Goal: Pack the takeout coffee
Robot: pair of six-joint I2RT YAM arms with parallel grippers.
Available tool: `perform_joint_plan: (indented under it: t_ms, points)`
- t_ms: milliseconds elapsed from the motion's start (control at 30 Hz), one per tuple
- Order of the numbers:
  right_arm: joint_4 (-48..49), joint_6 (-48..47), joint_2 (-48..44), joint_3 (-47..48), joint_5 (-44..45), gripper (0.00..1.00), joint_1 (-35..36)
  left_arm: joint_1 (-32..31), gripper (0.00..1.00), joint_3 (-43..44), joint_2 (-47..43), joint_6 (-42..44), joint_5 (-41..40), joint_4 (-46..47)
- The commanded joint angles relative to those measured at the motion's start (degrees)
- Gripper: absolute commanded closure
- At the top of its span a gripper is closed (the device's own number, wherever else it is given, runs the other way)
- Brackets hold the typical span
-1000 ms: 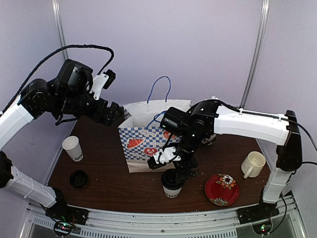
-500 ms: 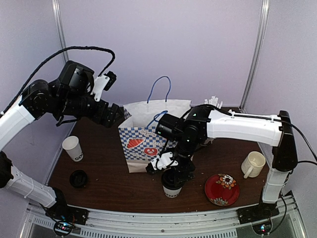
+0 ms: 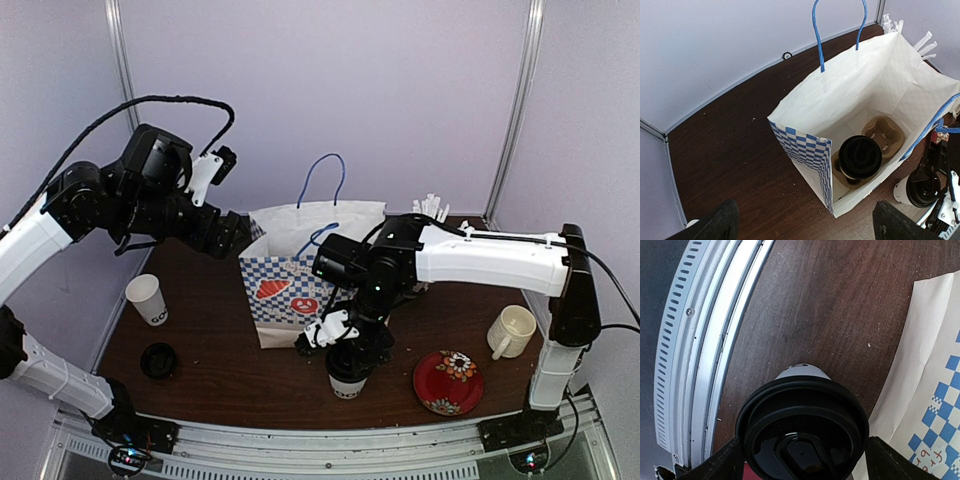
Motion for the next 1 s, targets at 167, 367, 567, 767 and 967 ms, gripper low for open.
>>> perform_joint_plan:
  t_ms: [167,367,567,767,967]
  points:
    - [1.02,-0.23,0.10,-2.50,2.24,0.18,0.52,0.72,0.02,2.87,1.99,1.18,-0.46,0.81]
    - [-0.60,0.59,-1.31,-0.92,1.94,0.29,0.73,1.52,0.02,6.72,4.50,3.18,0.28,0.88]
    - [-6.90,1.46,-6.97,3.16,-0.31,0.30,0.83,5.63,0.03,15.79,11.72,12.00,7.73,2.79]
    - [-11.76,2.62,-15.63,1.32,-3.87,0.30,0.79,13.17,0.02,24.21,20.68,16.62,26.93,3.61]
    - [-12.92,4.85,-25.03,-0.70,-3.95,0.30,-0.02,15.94,0.02,32.95,32.04,15.77,34.53,5.07]
